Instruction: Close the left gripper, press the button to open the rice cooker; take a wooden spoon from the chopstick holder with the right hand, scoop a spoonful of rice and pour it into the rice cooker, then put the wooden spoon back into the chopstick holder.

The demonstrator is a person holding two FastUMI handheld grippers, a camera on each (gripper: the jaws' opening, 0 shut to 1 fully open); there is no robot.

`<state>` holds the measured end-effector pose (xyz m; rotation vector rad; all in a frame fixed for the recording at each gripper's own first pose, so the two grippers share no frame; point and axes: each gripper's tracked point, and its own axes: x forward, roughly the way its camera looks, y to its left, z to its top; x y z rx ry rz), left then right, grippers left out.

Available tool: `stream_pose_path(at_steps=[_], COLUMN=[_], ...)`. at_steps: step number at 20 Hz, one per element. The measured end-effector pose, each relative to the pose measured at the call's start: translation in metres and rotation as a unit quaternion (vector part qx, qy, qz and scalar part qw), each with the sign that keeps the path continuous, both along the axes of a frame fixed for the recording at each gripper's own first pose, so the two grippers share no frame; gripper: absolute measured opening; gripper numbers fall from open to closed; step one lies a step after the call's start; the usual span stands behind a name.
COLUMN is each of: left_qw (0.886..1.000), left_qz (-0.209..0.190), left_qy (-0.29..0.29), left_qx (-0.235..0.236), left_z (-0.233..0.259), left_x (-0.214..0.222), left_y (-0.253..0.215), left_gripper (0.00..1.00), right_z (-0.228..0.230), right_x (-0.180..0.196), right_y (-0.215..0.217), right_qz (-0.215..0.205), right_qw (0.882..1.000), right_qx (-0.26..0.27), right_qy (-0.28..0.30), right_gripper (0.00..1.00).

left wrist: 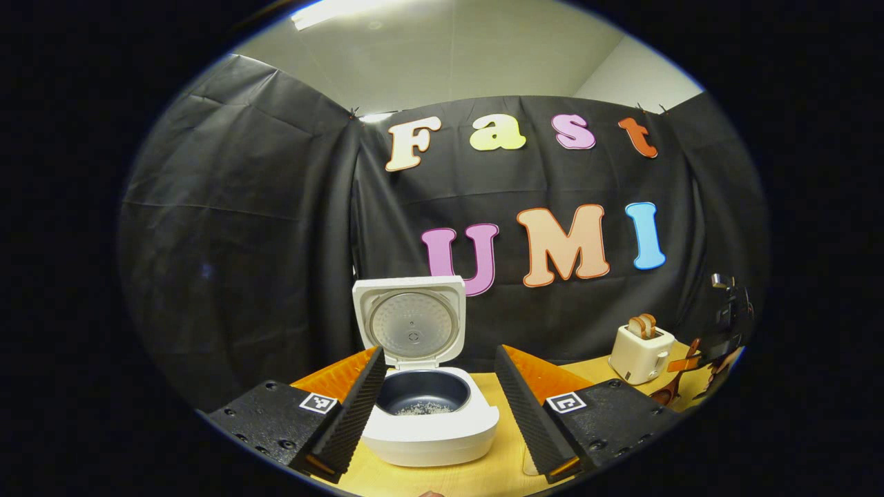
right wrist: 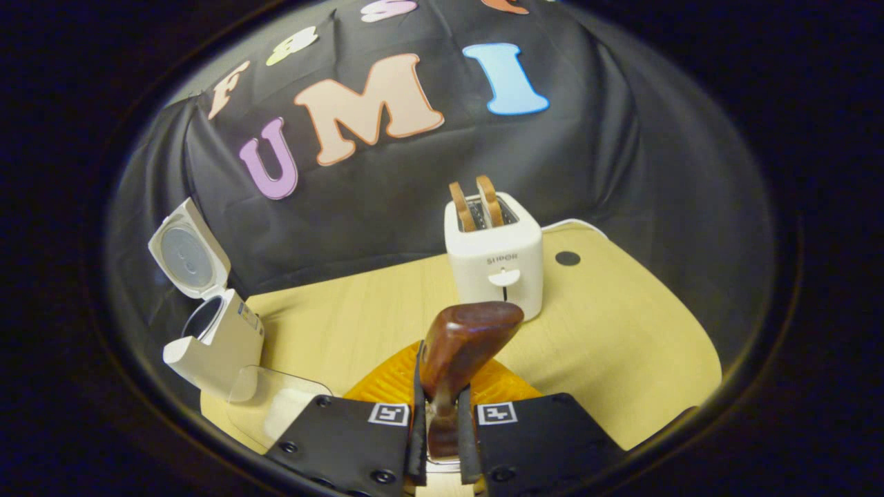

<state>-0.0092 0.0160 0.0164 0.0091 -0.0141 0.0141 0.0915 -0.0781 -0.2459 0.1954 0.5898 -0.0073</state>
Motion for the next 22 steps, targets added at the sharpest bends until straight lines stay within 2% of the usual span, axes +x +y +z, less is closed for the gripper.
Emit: stream_pose_path(at_steps=[6, 12, 17, 22], left_qw=[1.000, 1.000, 1.000, 1.000], left_qz=[-0.009, -0.009, -0.009, -0.004], left_qy=[0.001, -0.001, 0.004, 0.011], left_qx=[-0.009, -0.014, -0.010, -0.004], left_z=[-0.005, -0.008, -0.013, -0.021], left_x=[0.002, 0.000, -0.002, -0.005], left_y=[0.007, 0.025, 0.043, 0.067], left_gripper=[0.94, 0.93, 0.93, 0.94], right_z=[0.046, 0.074, 0.067, 0.049], right_x=[-0.007, -0.016, -0.023, -0.026], right_y=[0.013, 0.061, 0.114, 0.145], right_qz=[0.002, 0.023, 0.058, 0.073], right_qw=[0.999, 0.997, 0.996, 0.996], right_qx=[0.007, 0.030, 0.026, 0.002], right_qy=[-0.040, -0.063, -0.064, -0.058], right_gripper=[0.21, 0.21, 0.21, 0.20])
